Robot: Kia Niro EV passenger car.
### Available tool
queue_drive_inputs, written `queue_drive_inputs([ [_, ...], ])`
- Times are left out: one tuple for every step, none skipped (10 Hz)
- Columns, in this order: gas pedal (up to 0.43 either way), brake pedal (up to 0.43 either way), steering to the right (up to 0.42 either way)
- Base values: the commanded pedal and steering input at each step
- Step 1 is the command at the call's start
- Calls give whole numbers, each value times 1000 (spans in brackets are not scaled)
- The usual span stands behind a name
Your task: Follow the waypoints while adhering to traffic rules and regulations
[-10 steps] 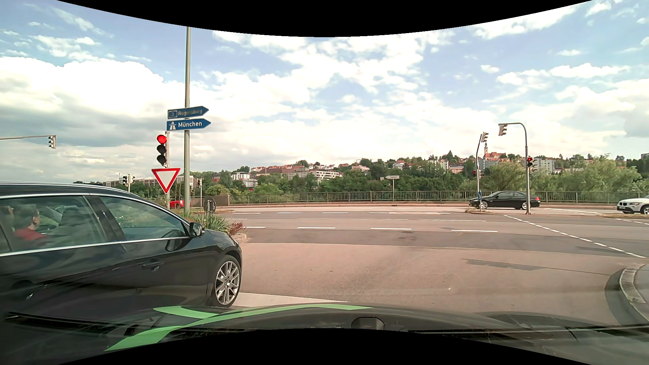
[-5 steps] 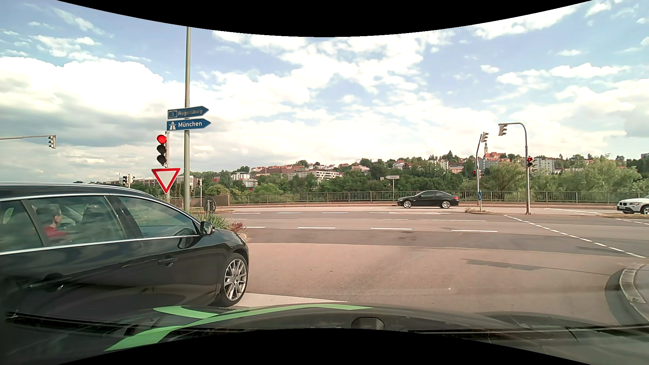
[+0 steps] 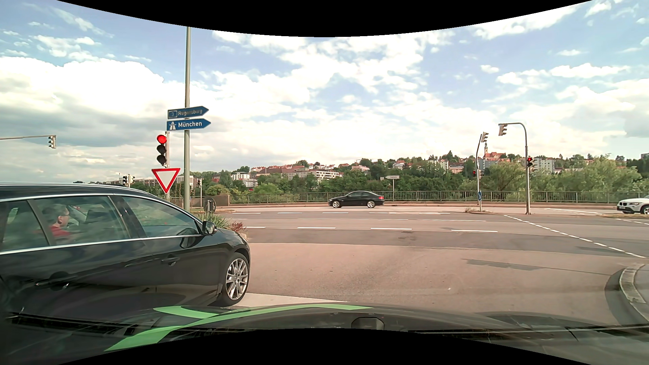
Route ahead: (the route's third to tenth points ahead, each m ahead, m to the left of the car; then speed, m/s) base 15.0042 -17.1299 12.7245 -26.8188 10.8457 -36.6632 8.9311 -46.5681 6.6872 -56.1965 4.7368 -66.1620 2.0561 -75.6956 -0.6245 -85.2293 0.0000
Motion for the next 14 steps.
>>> queue_drive_inputs([
  [0,579,259],
  [0,579,259],
  [0,579,259],
  [0,579,259],
  [0,579,259],
  [0,579,259],
  [0,579,259],
  [0,579,259],
  [0,579,259],
  [0,579,259],
  [0,579,259],
  [0,579,259],
  [0,579,259],
  [0,579,259],
])
